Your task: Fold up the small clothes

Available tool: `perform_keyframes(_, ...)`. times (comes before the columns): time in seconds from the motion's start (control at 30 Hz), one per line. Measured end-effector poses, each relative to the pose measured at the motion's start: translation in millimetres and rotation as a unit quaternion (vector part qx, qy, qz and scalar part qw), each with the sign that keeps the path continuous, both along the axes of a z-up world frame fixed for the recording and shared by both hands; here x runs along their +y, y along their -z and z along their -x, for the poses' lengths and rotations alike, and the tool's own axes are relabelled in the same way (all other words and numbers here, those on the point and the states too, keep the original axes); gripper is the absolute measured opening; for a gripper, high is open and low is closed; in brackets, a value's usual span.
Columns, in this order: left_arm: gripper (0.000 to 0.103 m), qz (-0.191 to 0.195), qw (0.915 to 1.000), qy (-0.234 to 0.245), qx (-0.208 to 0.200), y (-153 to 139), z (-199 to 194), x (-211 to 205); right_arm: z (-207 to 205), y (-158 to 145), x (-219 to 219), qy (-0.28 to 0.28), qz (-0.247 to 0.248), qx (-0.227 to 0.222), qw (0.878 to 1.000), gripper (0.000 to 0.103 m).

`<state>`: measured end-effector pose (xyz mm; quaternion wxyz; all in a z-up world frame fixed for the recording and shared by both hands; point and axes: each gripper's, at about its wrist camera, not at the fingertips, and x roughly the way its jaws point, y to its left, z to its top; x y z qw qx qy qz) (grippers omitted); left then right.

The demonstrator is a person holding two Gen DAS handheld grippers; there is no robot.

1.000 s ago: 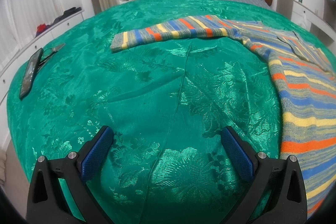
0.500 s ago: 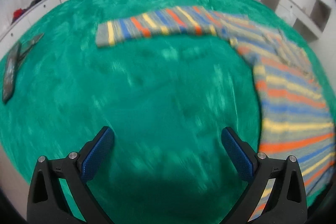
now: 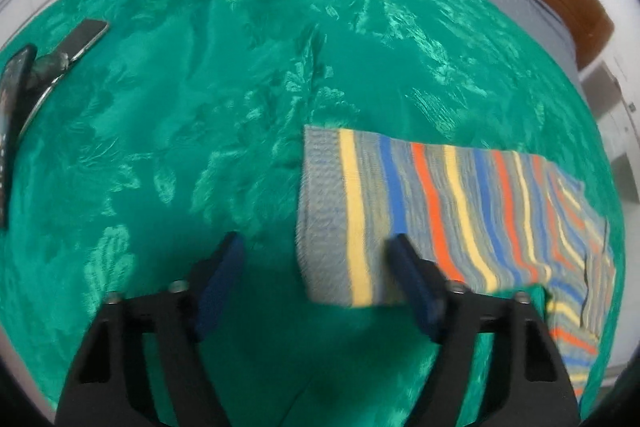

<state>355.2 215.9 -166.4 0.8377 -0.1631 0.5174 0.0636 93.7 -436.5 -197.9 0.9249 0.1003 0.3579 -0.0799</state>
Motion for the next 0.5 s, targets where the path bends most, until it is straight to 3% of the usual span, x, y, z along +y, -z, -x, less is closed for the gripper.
perform_keyframes(0.07,0.006,-0.001,0.9999,0.009,-0.006,-3,-3,-11,-1,0,0,0.000,0.001,0.001,1.000,0.095)
perform_keyframes(0.17,0.003,-0.022,0.9985,0.025,-0.044,-31,-7,-33,-1,0,0,0.000,0.002,0.001,1.000,0.095)
perform_keyframes(0.27,0.003,-0.068,0.9883,0.091,-0.101,-81,-9,-89,-1,0,0,0.000,0.001,0.001,1.000,0.095)
perform_keyframes(0.37,0.003,-0.098,0.9683,0.168,-0.157,-127,-4,-163,-1,0,0,0.000,0.002,0.001,1.000,0.095)
perform_keyframes(0.5,0.003,-0.119,0.9344,0.266,-0.205,-157,15,-270,-1,0,0,0.000,0.002,0.001,1.000,0.095)
